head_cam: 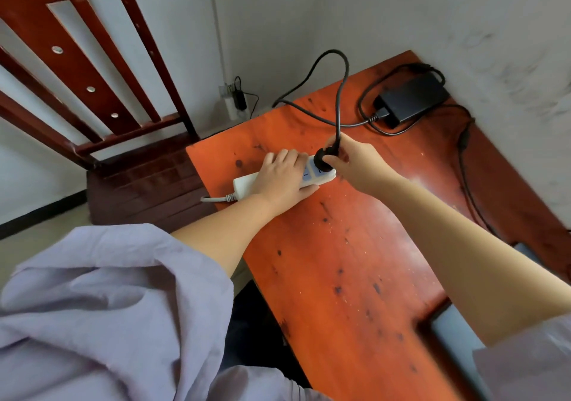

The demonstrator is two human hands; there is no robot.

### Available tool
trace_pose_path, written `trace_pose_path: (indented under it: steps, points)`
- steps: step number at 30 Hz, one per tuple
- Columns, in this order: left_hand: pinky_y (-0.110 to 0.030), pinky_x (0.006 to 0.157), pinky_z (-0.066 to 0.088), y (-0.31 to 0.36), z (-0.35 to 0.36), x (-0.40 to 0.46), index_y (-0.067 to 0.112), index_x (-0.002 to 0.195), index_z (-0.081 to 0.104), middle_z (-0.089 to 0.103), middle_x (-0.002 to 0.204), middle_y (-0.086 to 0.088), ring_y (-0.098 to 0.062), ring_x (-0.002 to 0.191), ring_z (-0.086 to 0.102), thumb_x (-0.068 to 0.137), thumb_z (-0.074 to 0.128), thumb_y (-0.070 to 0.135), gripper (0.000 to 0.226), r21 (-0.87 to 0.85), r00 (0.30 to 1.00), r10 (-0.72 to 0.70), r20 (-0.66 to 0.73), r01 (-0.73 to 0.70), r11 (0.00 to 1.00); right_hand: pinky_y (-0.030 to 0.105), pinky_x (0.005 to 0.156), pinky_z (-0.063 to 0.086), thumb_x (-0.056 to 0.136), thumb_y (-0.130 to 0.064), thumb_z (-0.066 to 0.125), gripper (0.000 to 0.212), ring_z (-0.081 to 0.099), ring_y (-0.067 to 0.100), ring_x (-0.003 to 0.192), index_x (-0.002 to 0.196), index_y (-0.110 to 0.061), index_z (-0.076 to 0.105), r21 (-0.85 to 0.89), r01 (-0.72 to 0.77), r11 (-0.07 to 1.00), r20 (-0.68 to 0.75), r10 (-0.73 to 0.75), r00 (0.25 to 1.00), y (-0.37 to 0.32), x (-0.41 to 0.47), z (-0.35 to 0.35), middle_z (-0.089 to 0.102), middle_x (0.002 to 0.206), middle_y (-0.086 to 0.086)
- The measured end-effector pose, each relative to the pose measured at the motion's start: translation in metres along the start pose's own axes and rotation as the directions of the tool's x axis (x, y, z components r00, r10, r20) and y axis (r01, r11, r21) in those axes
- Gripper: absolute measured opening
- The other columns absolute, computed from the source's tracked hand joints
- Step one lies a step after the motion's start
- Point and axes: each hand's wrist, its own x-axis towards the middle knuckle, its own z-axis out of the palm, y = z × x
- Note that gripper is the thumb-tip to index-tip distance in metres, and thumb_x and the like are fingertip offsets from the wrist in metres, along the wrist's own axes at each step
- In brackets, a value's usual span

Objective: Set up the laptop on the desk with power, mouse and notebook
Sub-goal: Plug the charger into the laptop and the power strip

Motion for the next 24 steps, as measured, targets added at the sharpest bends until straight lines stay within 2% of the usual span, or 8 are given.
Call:
trace_pose_path:
  steps: [3,7,10,13,17,19,22,24]
  points:
    - [-0.039,0.092,0.034,0.000,0.000,0.000,0.010,0.129,0.042,0.055,0.120,-0.009,-0.026,0.111,0.047,0.085,0.044,0.057,0.064,0.017,1.000,-0.002,0.013,0.002,1.000,0.014,0.056,0.037,0.091,-0.019,0.051,0.007,0.050,0.002,0.066,0.098,-0.020,0.049,-0.073,0.028,0.997,0.015,-0.028,1.000,-0.003,0.007,0.001,0.056,0.087,-0.006]
    - [-0.039,0.093,0.035,0.001,-0.001,0.001,0.010,0.129,0.042,0.054,0.119,-0.008,-0.027,0.110,0.047,0.085,0.045,0.056,0.063,0.005,1.000,0.002,0.008,-0.002,1.000,0.015,0.058,0.036,0.093,-0.017,0.048,0.011,0.052,0.016,0.078,0.103,-0.015,0.047,-0.070,0.006,0.998,-0.003,-0.006,1.000,-0.001,0.002,0.007,0.056,0.093,-0.001]
    - [-0.039,0.093,0.035,0.000,-0.002,0.000,0.010,0.129,0.042,0.054,0.119,-0.007,-0.026,0.110,0.047,0.086,0.044,0.056,0.063,-0.002,1.000,0.007,0.001,-0.007,1.000,0.015,0.055,0.037,0.094,-0.017,0.045,0.009,0.050,0.014,0.071,0.101,-0.014,0.043,-0.069,-0.015,0.998,-0.001,0.015,1.000,-0.003,0.000,0.011,0.055,0.092,0.001]
    - [-0.038,0.093,0.034,0.001,-0.002,0.002,0.012,0.128,0.042,0.054,0.118,-0.008,-0.026,0.111,0.046,0.085,0.045,0.056,0.061,0.014,1.000,-0.002,0.010,0.001,1.000,0.022,0.054,0.039,0.094,-0.019,0.044,0.007,0.050,0.018,0.072,0.098,-0.017,0.039,-0.111,-0.054,0.992,0.063,0.062,0.996,-0.012,0.009,0.004,0.055,0.094,0.006]
    - [-0.039,0.093,0.034,0.000,-0.001,0.001,0.012,0.126,0.043,0.054,0.116,-0.009,-0.026,0.110,0.046,0.085,0.045,0.056,0.060,0.020,1.000,-0.001,0.012,0.000,1.000,0.032,0.059,0.043,0.095,-0.021,0.043,0.014,0.052,0.024,0.076,0.104,-0.011,0.041,-0.144,-0.084,0.986,0.083,0.096,0.992,-0.017,0.014,0.001,0.056,0.096,0.010]
    - [-0.039,0.093,0.034,0.000,-0.001,0.001,0.012,0.126,0.043,0.054,0.117,-0.008,-0.026,0.110,0.046,0.085,0.046,0.055,0.059,0.015,1.000,0.003,0.000,-0.003,1.000,0.034,0.059,0.046,0.094,-0.017,0.043,0.011,0.054,0.025,0.073,0.104,-0.012,0.039,-0.140,-0.066,0.988,0.062,0.075,0.995,-0.015,0.005,0.009,0.057,0.094,0.012]
    - [-0.039,0.094,0.034,0.001,-0.001,0.001,0.012,0.128,0.042,0.054,0.120,-0.007,-0.026,0.111,0.046,0.085,0.047,0.054,0.061,-0.007,1.000,0.011,-0.002,-0.011,1.000,0.047,0.067,0.049,0.092,-0.006,0.042,0.020,0.057,0.036,0.077,0.110,-0.007,0.035,-0.247,0.005,0.969,0.078,0.014,0.997,-0.007,-0.004,0.022,0.059,0.093,0.022]
    - [-0.039,0.094,0.034,0.000,0.000,0.002,0.011,0.128,0.042,0.054,0.120,-0.007,-0.026,0.111,0.047,0.085,0.047,0.054,0.061,-0.008,1.000,0.016,-0.010,-0.016,1.000,0.049,0.068,0.049,0.092,-0.005,0.043,0.021,0.058,0.038,0.078,0.111,-0.007,0.035,-0.237,0.001,0.972,0.072,0.016,0.997,-0.002,-0.001,0.022,0.060,0.092,0.023]
